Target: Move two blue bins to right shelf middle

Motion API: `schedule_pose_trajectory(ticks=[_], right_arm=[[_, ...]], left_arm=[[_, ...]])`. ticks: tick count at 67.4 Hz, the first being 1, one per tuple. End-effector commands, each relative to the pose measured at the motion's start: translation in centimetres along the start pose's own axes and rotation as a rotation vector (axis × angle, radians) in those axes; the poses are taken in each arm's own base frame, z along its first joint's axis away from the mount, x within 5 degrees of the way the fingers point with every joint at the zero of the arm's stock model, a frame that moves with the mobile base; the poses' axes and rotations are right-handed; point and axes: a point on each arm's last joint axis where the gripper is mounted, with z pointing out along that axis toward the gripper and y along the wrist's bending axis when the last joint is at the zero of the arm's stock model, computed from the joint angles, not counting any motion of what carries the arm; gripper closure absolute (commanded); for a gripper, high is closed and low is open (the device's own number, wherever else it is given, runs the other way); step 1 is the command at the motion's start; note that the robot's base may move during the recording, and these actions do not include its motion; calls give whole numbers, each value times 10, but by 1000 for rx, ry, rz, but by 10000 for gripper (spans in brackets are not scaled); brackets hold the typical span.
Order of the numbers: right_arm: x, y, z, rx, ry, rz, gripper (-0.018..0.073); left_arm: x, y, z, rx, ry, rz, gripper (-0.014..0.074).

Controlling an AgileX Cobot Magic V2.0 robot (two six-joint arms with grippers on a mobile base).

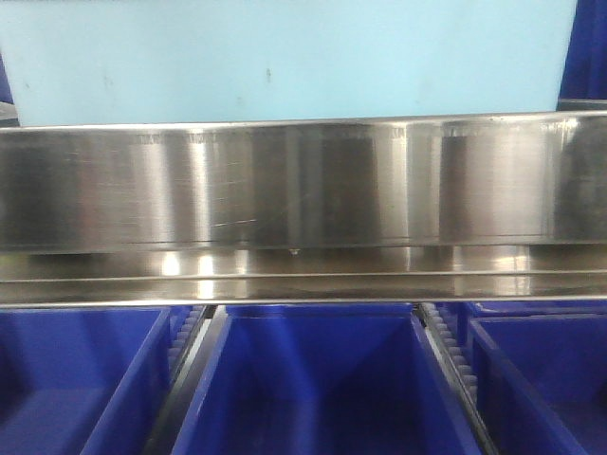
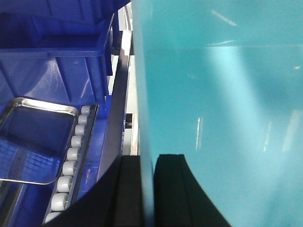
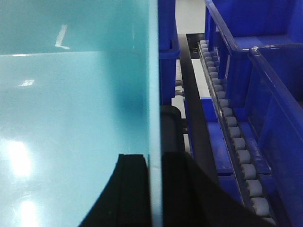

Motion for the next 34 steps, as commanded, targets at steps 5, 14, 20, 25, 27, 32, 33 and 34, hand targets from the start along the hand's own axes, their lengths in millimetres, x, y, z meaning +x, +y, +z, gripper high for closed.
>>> schedule_pose_trajectory(ticks=[5, 14, 20, 25, 27, 32, 33, 34], right_arm=[[-8, 1, -5, -28, -77, -5, 725], [-8, 1, -5, -28, -77, -5, 725], [-8, 1, -5, -28, -77, -5, 725], [-8, 1, -5, -29, -76, -4, 725], [-8, 1, -5, -29, -76, -4, 725], [-8, 1, -5, -29, -76, -4, 725], [-8, 1, -5, -29, -76, -4, 725], [-8, 1, -5, -29, -76, -4, 725]], left_arm=[[-8, -1, -8, 48, -74, 0, 707], [-10, -2, -8, 59, -90, 0, 707], [-9, -3, -8, 67, -87, -4, 707], [-9, -3, -8, 72, -84, -6, 707], [-9, -3, -8, 72, -84, -6, 707], [-10, -4, -8, 78, -94, -6, 707], [-10, -4, -8, 79, -96, -6, 707], [-10, -4, -8, 79, -96, -6, 707]])
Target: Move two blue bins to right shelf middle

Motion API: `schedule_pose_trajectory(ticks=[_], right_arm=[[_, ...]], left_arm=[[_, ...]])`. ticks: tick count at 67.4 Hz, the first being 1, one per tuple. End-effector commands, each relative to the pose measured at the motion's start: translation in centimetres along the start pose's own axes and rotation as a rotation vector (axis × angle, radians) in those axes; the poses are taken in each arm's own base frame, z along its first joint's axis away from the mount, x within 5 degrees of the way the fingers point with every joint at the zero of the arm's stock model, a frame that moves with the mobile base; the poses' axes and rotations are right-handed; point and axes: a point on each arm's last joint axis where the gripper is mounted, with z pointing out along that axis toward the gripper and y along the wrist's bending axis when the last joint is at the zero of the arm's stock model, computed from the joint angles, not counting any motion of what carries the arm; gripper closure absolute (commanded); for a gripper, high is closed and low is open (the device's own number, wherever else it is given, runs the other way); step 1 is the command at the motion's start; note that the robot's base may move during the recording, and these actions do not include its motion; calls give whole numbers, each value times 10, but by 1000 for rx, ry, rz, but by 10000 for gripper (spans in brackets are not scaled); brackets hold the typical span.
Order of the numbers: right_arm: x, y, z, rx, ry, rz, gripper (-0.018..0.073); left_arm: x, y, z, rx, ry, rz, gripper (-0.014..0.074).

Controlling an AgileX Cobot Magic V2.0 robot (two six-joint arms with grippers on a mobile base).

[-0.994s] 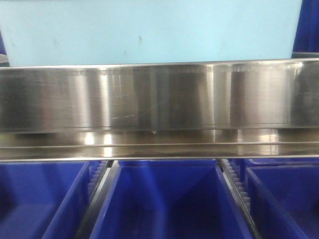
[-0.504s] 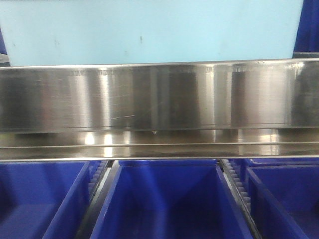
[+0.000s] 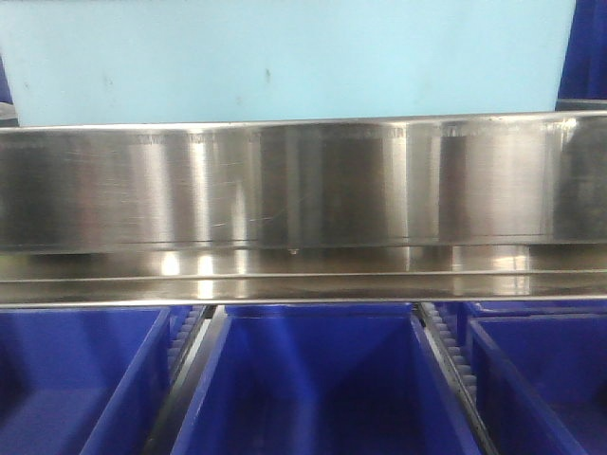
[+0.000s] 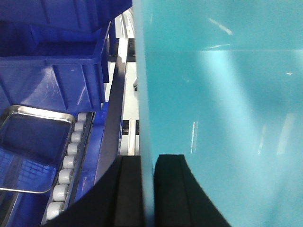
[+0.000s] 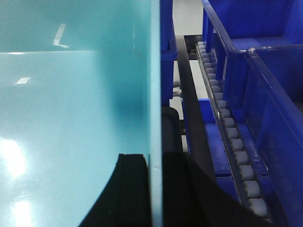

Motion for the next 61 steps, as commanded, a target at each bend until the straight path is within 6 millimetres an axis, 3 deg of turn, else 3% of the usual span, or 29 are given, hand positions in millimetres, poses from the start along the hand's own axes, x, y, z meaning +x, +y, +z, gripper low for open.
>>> schedule_pose_trajectory(ticks=[1, 31, 61], right_arm=[[-8, 1, -5, -35, -75, -1, 725], [-3, 10, -10, 8, -106, -12, 725], [55, 22, 14, -97, -114, -34, 725]], left_arm=[[-8, -3, -7, 65, -68, -7, 707], [8, -11, 2, 119, -51, -4, 707], [58, -15, 30, 106, -44, 47, 707]])
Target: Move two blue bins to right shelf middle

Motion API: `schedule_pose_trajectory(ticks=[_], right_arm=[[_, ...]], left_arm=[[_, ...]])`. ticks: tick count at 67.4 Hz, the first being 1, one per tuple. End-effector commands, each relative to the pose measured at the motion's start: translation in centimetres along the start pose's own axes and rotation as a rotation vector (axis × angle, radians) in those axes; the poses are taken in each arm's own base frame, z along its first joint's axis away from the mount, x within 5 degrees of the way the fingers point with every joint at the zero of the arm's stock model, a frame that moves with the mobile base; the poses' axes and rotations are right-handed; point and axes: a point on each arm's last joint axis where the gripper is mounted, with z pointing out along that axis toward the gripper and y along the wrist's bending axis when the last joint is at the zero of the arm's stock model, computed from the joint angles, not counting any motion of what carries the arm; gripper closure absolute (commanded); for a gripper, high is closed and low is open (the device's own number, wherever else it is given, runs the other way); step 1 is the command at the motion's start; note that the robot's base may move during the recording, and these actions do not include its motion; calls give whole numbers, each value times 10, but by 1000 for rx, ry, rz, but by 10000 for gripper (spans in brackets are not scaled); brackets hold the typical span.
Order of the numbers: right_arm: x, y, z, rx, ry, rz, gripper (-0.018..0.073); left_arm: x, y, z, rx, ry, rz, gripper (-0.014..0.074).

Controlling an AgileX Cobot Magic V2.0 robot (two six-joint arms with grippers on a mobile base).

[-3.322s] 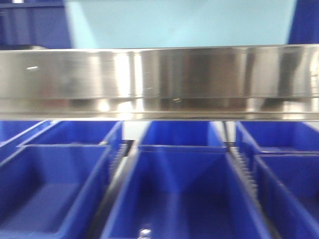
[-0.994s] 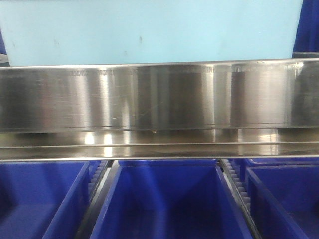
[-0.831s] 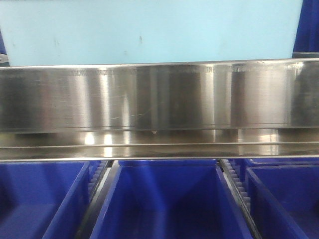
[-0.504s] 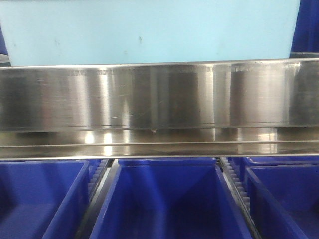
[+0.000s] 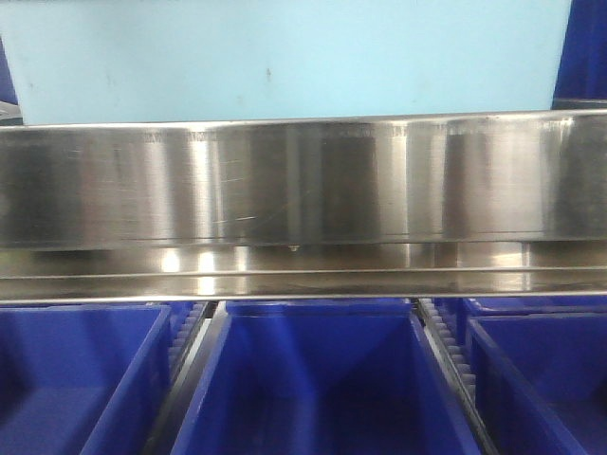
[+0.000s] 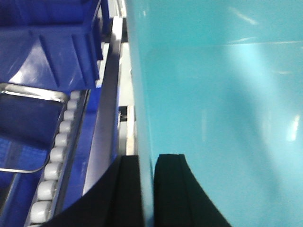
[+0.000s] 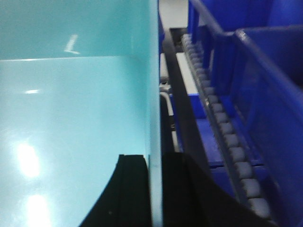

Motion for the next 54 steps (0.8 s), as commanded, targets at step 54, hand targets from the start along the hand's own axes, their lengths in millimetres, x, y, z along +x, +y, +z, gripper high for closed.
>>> schedule_pose_trajectory(ticks=[54], right_arm=[[37, 16, 24, -95, -17, 19, 726]], left_arm=[[40, -19, 31, 122, -3, -44, 707]])
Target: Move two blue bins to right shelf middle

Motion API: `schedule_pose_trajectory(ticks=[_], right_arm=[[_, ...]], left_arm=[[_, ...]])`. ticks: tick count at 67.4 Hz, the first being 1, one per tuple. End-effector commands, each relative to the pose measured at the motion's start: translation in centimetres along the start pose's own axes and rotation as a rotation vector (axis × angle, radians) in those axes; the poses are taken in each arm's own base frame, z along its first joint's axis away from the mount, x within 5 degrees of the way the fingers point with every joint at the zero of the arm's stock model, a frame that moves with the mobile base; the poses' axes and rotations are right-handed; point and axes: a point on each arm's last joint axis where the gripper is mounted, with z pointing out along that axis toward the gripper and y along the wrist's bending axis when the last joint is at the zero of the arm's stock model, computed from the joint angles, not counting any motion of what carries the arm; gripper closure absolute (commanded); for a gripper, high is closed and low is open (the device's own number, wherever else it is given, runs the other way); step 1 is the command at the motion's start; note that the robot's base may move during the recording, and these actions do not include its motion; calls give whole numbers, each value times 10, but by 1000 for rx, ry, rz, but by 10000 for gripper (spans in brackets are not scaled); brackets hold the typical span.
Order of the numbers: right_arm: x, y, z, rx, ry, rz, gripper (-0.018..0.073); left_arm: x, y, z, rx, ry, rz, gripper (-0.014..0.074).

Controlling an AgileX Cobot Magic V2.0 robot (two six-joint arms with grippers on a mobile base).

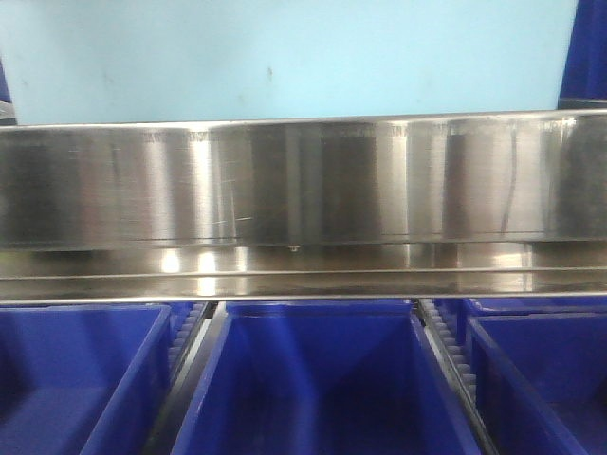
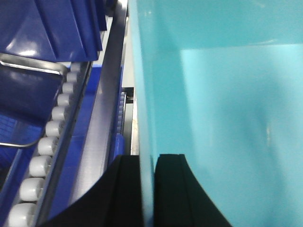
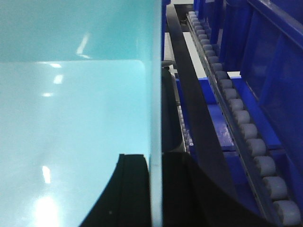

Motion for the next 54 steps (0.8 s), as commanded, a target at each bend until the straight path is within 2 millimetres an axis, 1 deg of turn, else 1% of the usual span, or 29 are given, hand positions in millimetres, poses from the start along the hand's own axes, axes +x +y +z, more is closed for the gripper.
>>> schedule_pose_trajectory(ticks=[1, 12, 22, 26, 29, 31, 35, 39, 41, 42, 43, 45, 49, 54], right_arm=[[-3, 14, 1, -110, -52, -3, 726], [2, 21, 11, -109, -34, -20, 726], [4, 23, 15, -102, -28, -33, 726], [4, 23, 16, -101, -28, -35, 681], [4, 23, 16, -101, -28, -35, 611], [4, 23, 16, -101, -28, -35, 554], [4, 23, 16, -101, -28, -35, 433], [3, 23, 15, -98, -29, -33, 349], [3, 22, 15, -97, -29, -31, 323], [2, 22, 14, -94, -30, -29, 313], [1, 22, 14, -92, -31, -27, 305], [-2, 20, 11, -84, -29, -12, 289], [-7, 18, 6, -73, -23, 14, 288], [-15, 14, -3, -62, -7, 65, 288]], left_arm=[[-3, -13, 1, 124, -58, -35, 707], [-2, -5, 9, 83, -39, -43, 707], [-3, -4, 9, 84, -43, -45, 707], [-3, -4, 9, 84, -43, -45, 690], [-3, -5, 9, 89, -43, -49, 647], [-3, -5, 9, 89, -43, -49, 603], [-3, -5, 9, 89, -43, -49, 484], [-2, -4, 9, 86, -40, -49, 358], [-3, -4, 8, 82, -40, -51, 318], [-3, -3, 8, 79, -37, -51, 281], [-4, -3, 7, 79, -40, -53, 269], [-5, -2, 5, 82, -47, -56, 208], [-9, 0, 0, 80, -54, -69, 181], [-13, 3, -4, 65, -35, -101, 185]])
